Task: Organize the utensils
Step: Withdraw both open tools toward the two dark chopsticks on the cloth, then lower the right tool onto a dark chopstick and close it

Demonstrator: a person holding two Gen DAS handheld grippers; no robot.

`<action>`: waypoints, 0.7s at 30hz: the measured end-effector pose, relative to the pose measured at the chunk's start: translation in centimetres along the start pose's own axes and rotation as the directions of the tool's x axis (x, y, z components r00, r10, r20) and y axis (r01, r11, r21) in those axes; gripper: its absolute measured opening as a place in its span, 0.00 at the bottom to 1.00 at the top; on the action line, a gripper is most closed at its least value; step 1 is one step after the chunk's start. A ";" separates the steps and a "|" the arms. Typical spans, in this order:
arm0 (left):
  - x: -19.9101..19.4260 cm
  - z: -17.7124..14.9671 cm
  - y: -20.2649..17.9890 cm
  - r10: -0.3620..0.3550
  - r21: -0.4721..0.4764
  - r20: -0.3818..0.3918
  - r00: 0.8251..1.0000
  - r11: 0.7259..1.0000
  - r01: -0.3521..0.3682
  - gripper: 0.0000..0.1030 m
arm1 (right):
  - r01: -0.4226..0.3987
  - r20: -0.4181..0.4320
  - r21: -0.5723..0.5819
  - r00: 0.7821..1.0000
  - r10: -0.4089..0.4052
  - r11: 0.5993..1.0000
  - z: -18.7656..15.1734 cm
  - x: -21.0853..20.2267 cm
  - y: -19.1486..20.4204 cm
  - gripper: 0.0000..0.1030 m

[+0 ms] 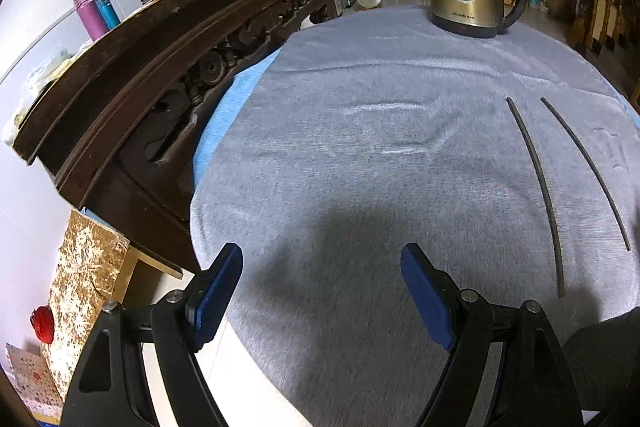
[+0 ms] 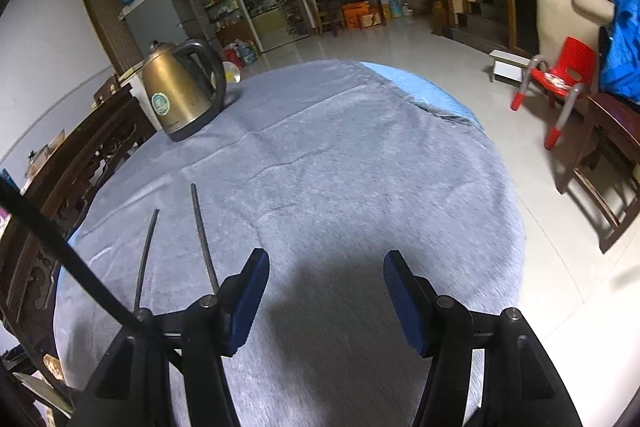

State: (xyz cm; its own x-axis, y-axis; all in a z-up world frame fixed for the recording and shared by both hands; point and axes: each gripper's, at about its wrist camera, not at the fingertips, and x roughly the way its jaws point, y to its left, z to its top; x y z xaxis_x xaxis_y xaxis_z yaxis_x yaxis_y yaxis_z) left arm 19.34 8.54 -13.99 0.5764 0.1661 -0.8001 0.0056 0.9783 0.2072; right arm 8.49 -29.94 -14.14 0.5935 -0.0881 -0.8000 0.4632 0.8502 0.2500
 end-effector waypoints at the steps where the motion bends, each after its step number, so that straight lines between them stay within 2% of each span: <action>1: 0.2 0.2 -0.2 0.000 0.006 -0.001 1.000 1.000 0.000 0.79 | -0.003 -0.003 -0.007 1.000 0.003 1.000 0.1 0.2 0.2 0.61; 21: 2.8 2.5 -2.4 0.003 0.071 -0.014 1.000 0.997 -0.002 0.79 | -0.116 -0.078 -0.069 0.991 0.111 0.991 3.6 7.3 3.8 0.61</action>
State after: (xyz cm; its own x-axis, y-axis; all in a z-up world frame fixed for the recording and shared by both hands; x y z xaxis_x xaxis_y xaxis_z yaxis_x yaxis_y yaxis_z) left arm 23.04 6.34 -15.34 0.5649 0.1704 -0.8073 0.0627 0.9668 0.2479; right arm 16.94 -29.26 -17.08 0.5882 0.0469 -0.8073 0.3446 0.8886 0.3027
